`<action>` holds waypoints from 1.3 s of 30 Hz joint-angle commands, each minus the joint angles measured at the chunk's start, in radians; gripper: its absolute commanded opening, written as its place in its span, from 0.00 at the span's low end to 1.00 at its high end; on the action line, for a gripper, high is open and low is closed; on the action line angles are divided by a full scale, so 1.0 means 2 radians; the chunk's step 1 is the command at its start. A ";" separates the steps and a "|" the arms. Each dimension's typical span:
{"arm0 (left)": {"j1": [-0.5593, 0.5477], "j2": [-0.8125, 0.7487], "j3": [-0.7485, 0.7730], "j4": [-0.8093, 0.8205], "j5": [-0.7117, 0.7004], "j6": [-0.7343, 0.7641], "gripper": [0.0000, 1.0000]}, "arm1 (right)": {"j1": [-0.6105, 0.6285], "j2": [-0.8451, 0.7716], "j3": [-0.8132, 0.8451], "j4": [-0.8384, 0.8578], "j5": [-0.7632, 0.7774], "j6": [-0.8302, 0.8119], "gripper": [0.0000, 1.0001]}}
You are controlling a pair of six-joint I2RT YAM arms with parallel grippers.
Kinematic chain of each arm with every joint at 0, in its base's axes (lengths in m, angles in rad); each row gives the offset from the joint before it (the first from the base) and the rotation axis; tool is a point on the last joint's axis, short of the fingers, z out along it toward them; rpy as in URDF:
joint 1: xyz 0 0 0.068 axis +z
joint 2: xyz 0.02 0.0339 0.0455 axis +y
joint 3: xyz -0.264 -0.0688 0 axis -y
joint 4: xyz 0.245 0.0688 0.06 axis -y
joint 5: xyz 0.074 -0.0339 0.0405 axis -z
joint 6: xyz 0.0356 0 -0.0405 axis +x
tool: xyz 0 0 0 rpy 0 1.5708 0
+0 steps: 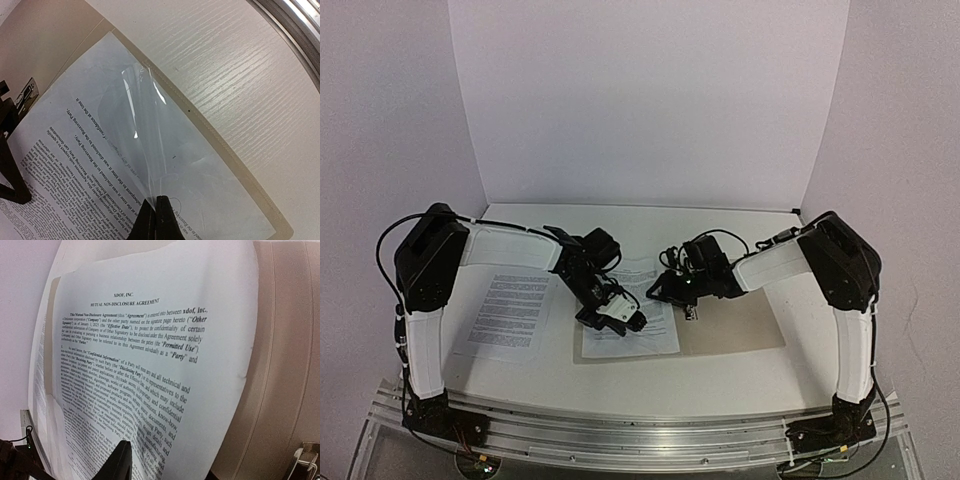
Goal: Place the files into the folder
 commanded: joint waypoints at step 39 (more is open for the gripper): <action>0.005 -0.036 -0.028 0.023 0.012 0.056 0.00 | 0.032 -0.003 0.010 0.017 0.008 0.008 0.00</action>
